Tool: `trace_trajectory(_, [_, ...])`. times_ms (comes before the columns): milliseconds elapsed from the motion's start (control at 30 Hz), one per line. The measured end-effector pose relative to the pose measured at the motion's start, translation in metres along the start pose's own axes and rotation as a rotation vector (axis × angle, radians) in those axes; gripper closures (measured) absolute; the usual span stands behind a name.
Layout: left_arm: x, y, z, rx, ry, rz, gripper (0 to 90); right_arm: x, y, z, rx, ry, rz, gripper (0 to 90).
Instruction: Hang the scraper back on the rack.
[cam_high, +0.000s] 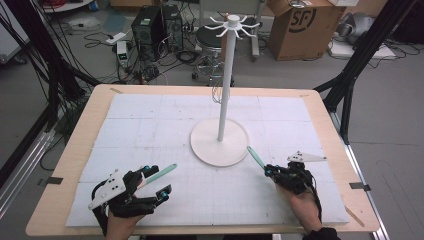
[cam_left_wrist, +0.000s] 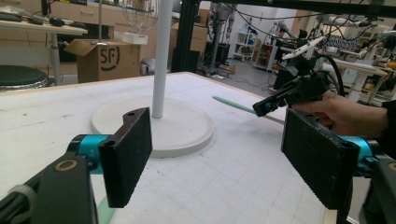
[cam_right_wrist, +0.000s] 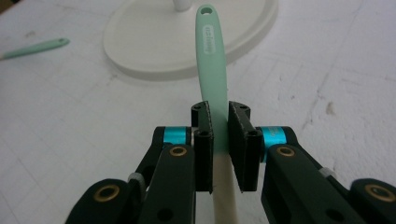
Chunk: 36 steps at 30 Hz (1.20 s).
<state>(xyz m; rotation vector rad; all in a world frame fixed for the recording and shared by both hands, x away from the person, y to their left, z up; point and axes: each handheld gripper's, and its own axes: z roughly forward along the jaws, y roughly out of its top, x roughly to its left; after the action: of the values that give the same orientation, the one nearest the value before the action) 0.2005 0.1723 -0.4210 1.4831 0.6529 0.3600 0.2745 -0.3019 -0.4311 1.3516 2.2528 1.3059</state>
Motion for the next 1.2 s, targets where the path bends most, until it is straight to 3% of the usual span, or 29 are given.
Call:
trace_trajectory(400, [0.000, 0.000, 0.000, 0.003, 0.002, 0.003, 25.3, 0.018, 0.033, -0.014, -0.165, 0.064, -0.020, 81.1])
trace_trajectory(567, [0.000, 0.000, 0.000, 0.005, 0.000, 0.007, 25.4, 0.027, 0.045, -0.022, -0.266, 0.123, 0.018, 81.0])
trace_trajectory(733, [0.000, 0.000, 0.000, 0.005, 0.000, 0.010, 25.6, 0.036, 0.064, -0.026, -0.353, 0.153, 0.023, 81.0])
trace_trajectory(933, [0.000, 0.000, 0.000, 0.008, -0.004, 0.010, 25.9, 0.041, 0.086, -0.033, -0.445, 0.179, 0.037, 81.0])
trace_trajectory(1200, [0.000, 0.000, -0.002, -0.001, 0.003, 0.009, 26.2, 0.049, 0.109, -0.040, -0.515, 0.180, 0.015, 81.0])
